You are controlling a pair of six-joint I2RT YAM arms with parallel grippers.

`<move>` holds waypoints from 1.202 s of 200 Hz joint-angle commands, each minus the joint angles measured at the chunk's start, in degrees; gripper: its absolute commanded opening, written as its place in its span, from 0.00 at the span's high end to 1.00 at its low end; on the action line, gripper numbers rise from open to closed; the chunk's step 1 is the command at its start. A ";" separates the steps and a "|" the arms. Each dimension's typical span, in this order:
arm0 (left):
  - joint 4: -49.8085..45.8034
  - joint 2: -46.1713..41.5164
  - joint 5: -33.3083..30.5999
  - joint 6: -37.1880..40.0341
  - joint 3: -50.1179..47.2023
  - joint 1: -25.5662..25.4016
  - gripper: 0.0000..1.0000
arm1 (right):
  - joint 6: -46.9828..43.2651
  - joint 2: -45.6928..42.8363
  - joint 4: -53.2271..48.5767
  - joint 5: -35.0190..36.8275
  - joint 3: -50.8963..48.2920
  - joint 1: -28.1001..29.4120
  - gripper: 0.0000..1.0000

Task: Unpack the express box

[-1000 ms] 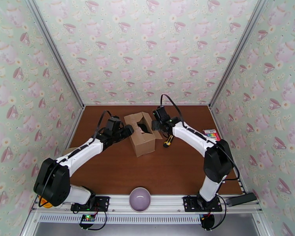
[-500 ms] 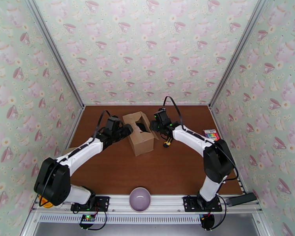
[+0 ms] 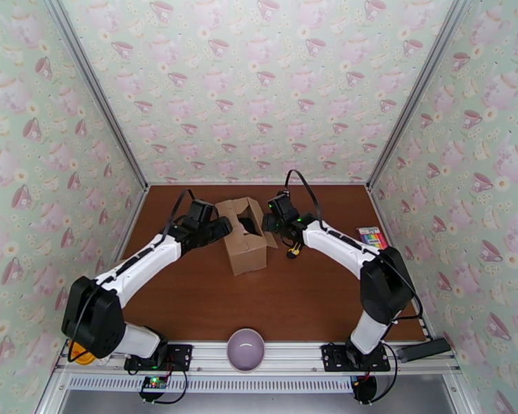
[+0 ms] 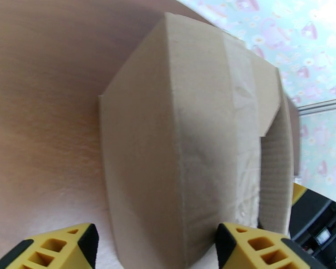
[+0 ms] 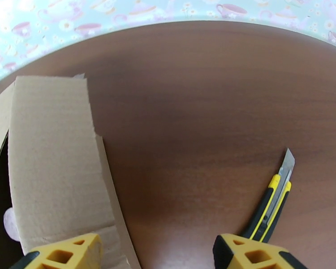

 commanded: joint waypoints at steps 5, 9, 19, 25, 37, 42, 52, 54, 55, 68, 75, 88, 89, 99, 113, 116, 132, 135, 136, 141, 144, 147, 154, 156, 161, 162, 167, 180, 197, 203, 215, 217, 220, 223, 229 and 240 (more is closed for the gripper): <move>-10.95 1.48 -1.93 4.87 6.83 -1.32 0.21 | -1.59 -1.72 -5.57 -0.52 1.33 1.21 0.30; -11.54 1.73 -2.12 5.24 7.86 -1.51 0.21 | -1.42 -1.87 -5.54 -0.53 1.25 1.18 0.30; -13.17 2.63 -2.42 6.04 10.58 -2.00 0.20 | -1.39 -2.29 -5.55 0.01 1.07 1.34 0.30; -14.09 3.23 -2.50 6.61 12.17 -2.31 0.20 | -1.39 -2.60 -5.57 0.57 0.98 1.33 0.30; -16.50 4.96 -2.99 7.42 15.58 -3.07 0.20 | -1.31 -3.07 -5.66 1.26 1.02 1.54 0.30; -17.49 5.72 -3.45 7.66 16.99 -3.30 0.20 | -1.26 -3.16 -5.50 1.55 0.98 1.61 0.30; -19.98 7.22 -4.58 8.41 20.02 -3.98 0.20 | -1.28 -3.32 -5.45 2.08 1.11 1.85 0.30; -20.42 7.56 -4.88 8.52 20.52 -4.04 0.20 | -1.35 -3.35 -5.44 2.28 1.16 1.84 0.30; -20.72 7.68 -4.98 8.59 20.73 -4.09 0.20 | -1.32 -3.37 -5.44 2.37 1.16 1.88 0.30; -22.99 9.12 -6.54 9.22 23.80 -4.78 0.19 | -1.33 -3.36 -5.43 3.20 1.24 2.33 0.30; -23.76 9.63 -6.98 9.66 25.11 -5.21 0.19 | -1.44 -3.24 -5.36 3.39 1.34 2.61 0.30; -25.98 11.06 -7.88 10.31 27.82 -5.76 0.19 | -1.61 -3.12 -5.26 3.96 1.58 2.93 0.30; -26.13 11.19 -8.02 10.32 28.03 -5.79 0.19 | -1.58 -3.13 -5.22 3.96 1.58 2.91 0.30; -28.06 12.54 -8.98 10.88 29.91 -6.11 0.19 | -1.80 -2.90 -5.01 4.03 1.81 3.21 0.30; -30.10 14.04 -10.35 11.36 31.67 -6.67 0.19 | -2.07 -2.68 -4.93 4.17 2.26 3.48 0.30; -30.25 14.32 -10.50 11.54 31.87 -6.78 0.19 | -2.27 -2.61 -4.97 4.21 2.35 3.48 0.30; -30.76 15.19 -10.78 11.68 32.24 -7.01 0.20 | -2.80 -2.43 -5.28 5.05 3.05 3.80 0.30; -30.76 15.33 -10.84 11.69 32.26 -7.04 0.20 | -2.90 -2.33 -5.26 5.28 3.16 3.91 0.30; -30.76 15.39 -10.81 11.72 32.23 -7.04 0.20 | -2.93 -2.29 -5.26 5.32 3.21 3.93 0.30; -30.76 15.56 -10.85 11.70 32.18 -7.04 0.20 | -3.08 -2.26 -5.35 5.66 3.38 4.06 0.30; -30.76 15.70 -10.94 11.66 32.15 -7.04 0.20 | -3.21 -2.32 -5.39 5.82 3.43 4.15 0.30; -30.79 15.78 -11.00 11.74 32.19 -7.04 0.20 | -3.34 -2.27 -5.48 6.07 3.51 4.16 0.30; -30.92 15.96 -11.35 11.82 32.15 -7.11 0.20 | -3.58 -2.20 -5.59 6.59 3.71 4.32 0.30; -30.93 16.01 -11.48 11.83 32.08 -7.08 0.20 | -3.61 -2.20 -5.65 6.75 3.70 4.37 0.30; -30.94 16.06 -11.85 11.91 31.98 -7.05 0.21 | -3.70 -2.14 -5.78 6.98 3.82 4.37 0.30; -30.98 16.06 -11.93 11.92 32.00 -7.05 0.21 | -3.72 -2.11 -5.83 7.01 3.89 4.42 0.30; -31.15 16.18 -12.45 12.00 31.95 -7.07 0.21 | -3.74 -2.11 -5.88 7.12 3.87 4.47 0.30; -31.61 16.32 -14.00 12.36 31.77 -7.04 0.21 | -3.74 -2.09 -5.89 7.12 3.87 4.40 0.30; -31.99 16.15 -14.83 12.62 31.34 -6.87 0.22 | -3.74 -2.08 -5.95 7.38 3.87 4.47 0.30; -31.95 16.00 -14.83 12.66 31.16 -6.79 0.22 | -3.73 -2.07 -5.96 7.47 3.94 4.49 0.30; -31.68 15.44 -14.91 12.62 30.66 -6.79 0.22 | -3.75 -1.95 -6.16 7.72 4.25 4.51 0.30; -31.61 15.33 -14.92 12.62 30.58 -6.81 0.22 | -3.77 -1.85 -6.25 7.71 4.30 4.48 0.30; -31.52 15.21 -14.92 12.62 30.49 -6.72 0.22 | -3.81 -1.83 -6.23 7.76 4.36 4.50 0.30; -31.47 15.04 -14.94 12.67 30.37 -6.70 0.22 | -3.89 -1.82 -6.32 7.74 4.40 4.47 0.30; -31.32 14.71 -14.96 12.62 30.10 -6.63 0.22 | -3.91 -1.75 -6.40 7.75 4.48 4.52 0.30; -31.29 14.24 -15.08 12.62 29.92 -6.36 0.22 | -4.09 -1.72 -6.41 7.83 4.73 4.49 0.30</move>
